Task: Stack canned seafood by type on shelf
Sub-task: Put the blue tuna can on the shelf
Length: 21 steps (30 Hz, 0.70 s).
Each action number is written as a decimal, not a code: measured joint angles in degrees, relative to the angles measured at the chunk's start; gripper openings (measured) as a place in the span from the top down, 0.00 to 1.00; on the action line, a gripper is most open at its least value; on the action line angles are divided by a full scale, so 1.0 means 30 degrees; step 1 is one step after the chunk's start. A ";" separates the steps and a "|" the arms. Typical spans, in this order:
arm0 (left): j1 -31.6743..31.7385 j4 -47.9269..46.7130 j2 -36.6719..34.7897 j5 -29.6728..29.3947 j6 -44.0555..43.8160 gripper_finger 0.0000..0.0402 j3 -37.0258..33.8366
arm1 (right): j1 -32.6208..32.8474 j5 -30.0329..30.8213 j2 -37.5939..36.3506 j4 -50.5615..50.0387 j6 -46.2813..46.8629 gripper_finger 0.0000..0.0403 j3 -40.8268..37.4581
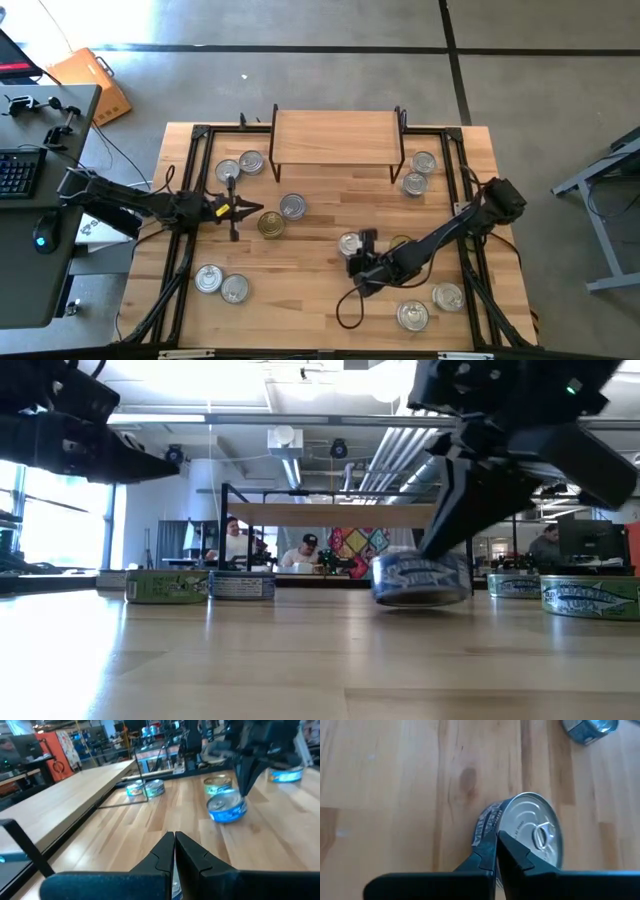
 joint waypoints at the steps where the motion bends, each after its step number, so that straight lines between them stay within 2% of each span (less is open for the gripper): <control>1: 0.0000 -0.0019 0.0110 -0.0091 -0.0002 0.98 0.0000 | 0.0000 0.0266 0.0000 -0.0358 -0.0218 1.00 0.0305; 9: 0.0000 0.0005 0.0616 -0.0372 -0.0189 0.98 0.0000 | 0.0071 0.1026 -0.0029 -0.4107 -0.0128 1.00 0.2412; 15: 0.0000 0.0163 0.0609 -0.0380 -0.0182 0.98 0.0000 | 0.0353 0.3301 -0.0133 -0.6770 0.0186 1.00 0.3644; 18: 0.0000 0.0185 0.0609 -0.0387 -0.0168 0.98 0.0000 | 0.0358 0.4579 -0.1061 -0.7458 0.0277 1.00 0.3610; 21: 0.0000 0.0156 0.0609 -0.0387 -0.0175 0.98 0.0000 | 0.0149 0.4351 -0.2406 -0.7243 0.0638 1.00 0.3340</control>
